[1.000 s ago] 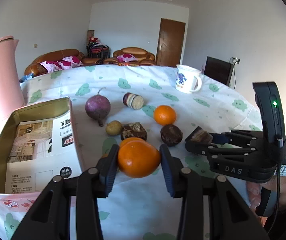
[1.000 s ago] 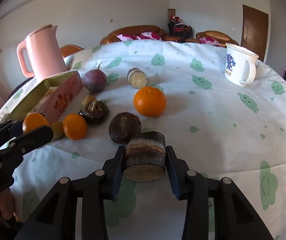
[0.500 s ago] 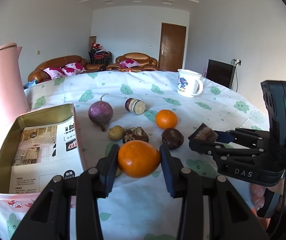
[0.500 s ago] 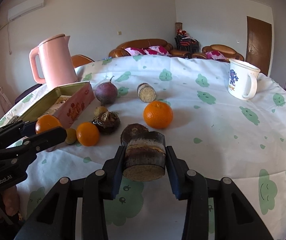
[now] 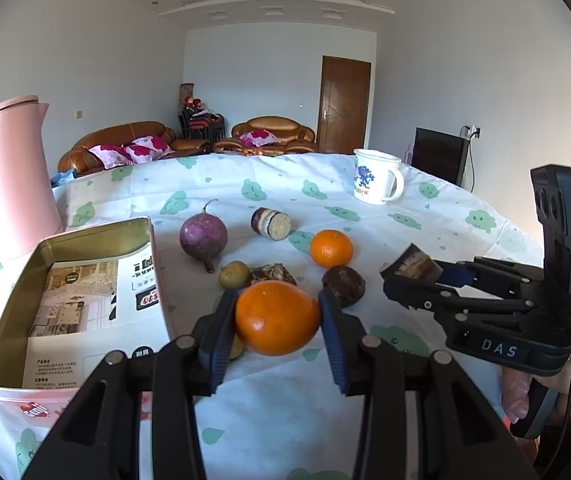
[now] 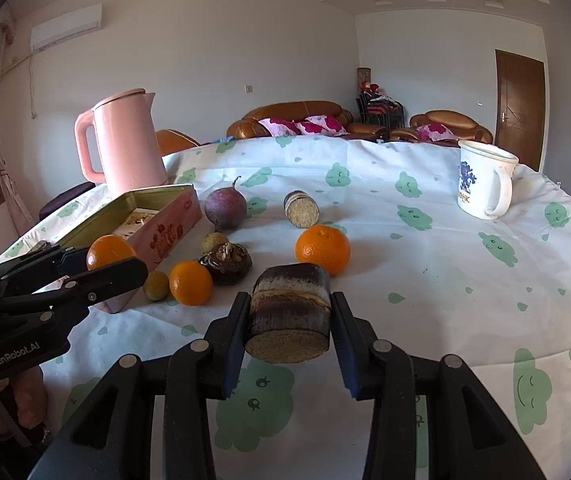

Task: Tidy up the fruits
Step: 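Grasp the dark brown cylindrical cake with the right gripper while the left holds the orange, then carry the orange and the brown cake with both grippers toward the tin box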

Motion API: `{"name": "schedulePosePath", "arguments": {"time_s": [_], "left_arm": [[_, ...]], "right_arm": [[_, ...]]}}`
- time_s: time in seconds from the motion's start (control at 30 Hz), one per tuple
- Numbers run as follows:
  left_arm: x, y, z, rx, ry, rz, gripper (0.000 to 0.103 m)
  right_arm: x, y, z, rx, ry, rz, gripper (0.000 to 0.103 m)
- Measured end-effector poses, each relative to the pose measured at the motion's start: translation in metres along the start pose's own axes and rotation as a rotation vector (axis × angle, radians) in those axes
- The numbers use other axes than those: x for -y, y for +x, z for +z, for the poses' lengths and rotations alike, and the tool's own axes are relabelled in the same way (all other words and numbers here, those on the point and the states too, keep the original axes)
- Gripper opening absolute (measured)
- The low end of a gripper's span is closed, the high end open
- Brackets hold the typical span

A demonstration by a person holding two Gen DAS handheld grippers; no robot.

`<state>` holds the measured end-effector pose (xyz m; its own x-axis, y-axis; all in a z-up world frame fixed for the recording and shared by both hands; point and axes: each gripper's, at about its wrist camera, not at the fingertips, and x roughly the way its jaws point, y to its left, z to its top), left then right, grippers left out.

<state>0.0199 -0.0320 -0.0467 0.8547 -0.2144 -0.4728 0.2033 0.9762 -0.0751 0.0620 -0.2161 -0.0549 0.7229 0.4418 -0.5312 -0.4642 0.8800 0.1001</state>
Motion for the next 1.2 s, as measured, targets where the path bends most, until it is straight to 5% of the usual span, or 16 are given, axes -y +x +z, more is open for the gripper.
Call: {"name": "schedulePosePath", "arguments": {"time_s": [1.2], "left_arm": [[0.001,-0.020,-0.001,0.135,0.020,0.032,0.042]], "right_arm": [[-0.002,-0.024,-0.005,0.153,-0.020,0.042,0.041]]}}
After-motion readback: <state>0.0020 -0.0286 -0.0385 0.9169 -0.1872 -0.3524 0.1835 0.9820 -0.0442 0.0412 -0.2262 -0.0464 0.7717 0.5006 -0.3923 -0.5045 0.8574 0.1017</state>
